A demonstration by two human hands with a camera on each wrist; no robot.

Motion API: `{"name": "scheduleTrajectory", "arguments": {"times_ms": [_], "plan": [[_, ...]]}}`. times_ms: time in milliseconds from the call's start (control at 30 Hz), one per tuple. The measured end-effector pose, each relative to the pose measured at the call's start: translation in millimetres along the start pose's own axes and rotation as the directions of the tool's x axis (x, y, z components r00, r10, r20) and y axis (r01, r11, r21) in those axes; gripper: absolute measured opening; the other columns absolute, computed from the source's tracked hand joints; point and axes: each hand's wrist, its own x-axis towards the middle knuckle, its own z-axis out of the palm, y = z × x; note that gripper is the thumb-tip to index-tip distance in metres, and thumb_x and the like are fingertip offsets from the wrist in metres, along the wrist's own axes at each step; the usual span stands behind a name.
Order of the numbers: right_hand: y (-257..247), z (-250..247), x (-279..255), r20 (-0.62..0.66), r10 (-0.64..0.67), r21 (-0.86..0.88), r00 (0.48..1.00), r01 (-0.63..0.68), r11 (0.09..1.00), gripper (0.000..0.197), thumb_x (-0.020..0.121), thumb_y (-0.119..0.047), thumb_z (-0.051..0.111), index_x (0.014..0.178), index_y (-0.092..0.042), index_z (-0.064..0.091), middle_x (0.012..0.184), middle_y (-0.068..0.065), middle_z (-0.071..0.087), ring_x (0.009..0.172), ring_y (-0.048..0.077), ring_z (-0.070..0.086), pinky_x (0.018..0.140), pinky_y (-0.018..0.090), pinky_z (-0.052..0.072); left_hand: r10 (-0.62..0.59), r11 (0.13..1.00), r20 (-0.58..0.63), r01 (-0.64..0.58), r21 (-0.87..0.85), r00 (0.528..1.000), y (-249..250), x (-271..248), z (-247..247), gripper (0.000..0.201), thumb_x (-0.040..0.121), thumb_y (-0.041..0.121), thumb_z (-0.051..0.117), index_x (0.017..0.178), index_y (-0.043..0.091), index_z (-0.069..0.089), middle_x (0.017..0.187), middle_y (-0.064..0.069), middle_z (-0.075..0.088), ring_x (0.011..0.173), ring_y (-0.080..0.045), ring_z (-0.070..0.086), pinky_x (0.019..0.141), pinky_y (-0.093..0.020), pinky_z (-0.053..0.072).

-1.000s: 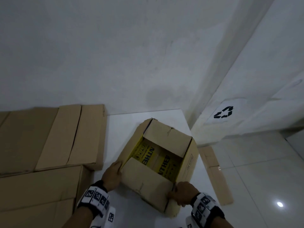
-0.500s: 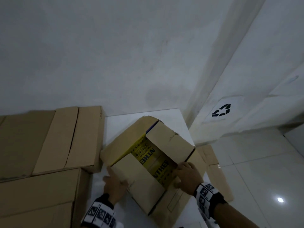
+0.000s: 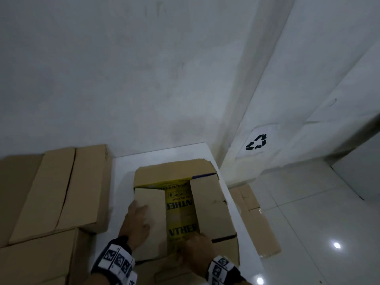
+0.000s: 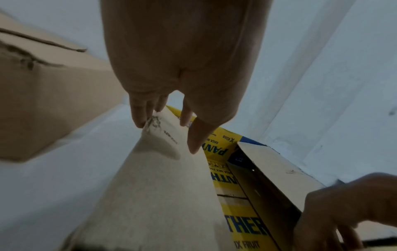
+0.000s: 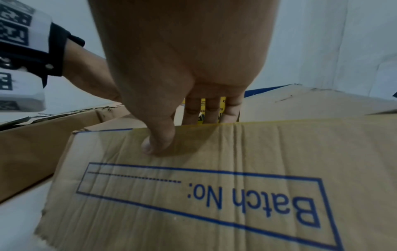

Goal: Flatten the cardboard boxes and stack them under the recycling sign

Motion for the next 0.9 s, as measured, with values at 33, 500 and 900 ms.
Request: {"name": "scheduleTrajectory", "arguments": {"times_ms": [33,500,900], "plan": [[2,-2,-1,0.004,-0.017,0.023,1.000,0.017,1.000,0.032,0.087,-0.040,0.054,0.113,-0.025,0.066,0.113,0.011,0.064,0.109,0.036,0.056,0.091,0.048,0.047,-0.021,0.995,0.013,0.019,0.101,1.000,4,-1,0,0.059,0.093,0.026,0.047,0.149,0.024,0.029,0.161,-0.006,0.002,0.143,-0.027,0.025,0.113,-0.034,0.033],[44,-27,20,0.155,-0.053,-0.496,0.987,0.124,0.860,0.049,0.091,-0.036,0.059,0.136,-0.016,0.051,0.147,0.010,0.036,0.128,0.034,0.034,0.108,0.052,0.025,0.140,0.667,0.484,-0.444,0.599,0.864,65,-20,27,0.052,0.096,0.044,0.046,0.139,0.014,0.050,0.160,-0.005,0.012,0.142,-0.034,0.017,0.119,-0.047,0.008],[59,-73,-43,-0.332,0.114,-0.159,0.936,-0.175,0.972,0.027,0.080,-0.019,0.062,0.106,-0.022,0.054,0.125,0.006,0.046,0.100,0.028,0.055,0.067,0.037,0.055,0.228,0.967,-0.060,-0.219,0.133,0.972,47,-83,-40,0.017,0.080,0.016,0.045,0.095,0.024,0.046,0.148,0.009,0.022,0.098,-0.018,0.042,0.069,-0.025,0.040]]}}
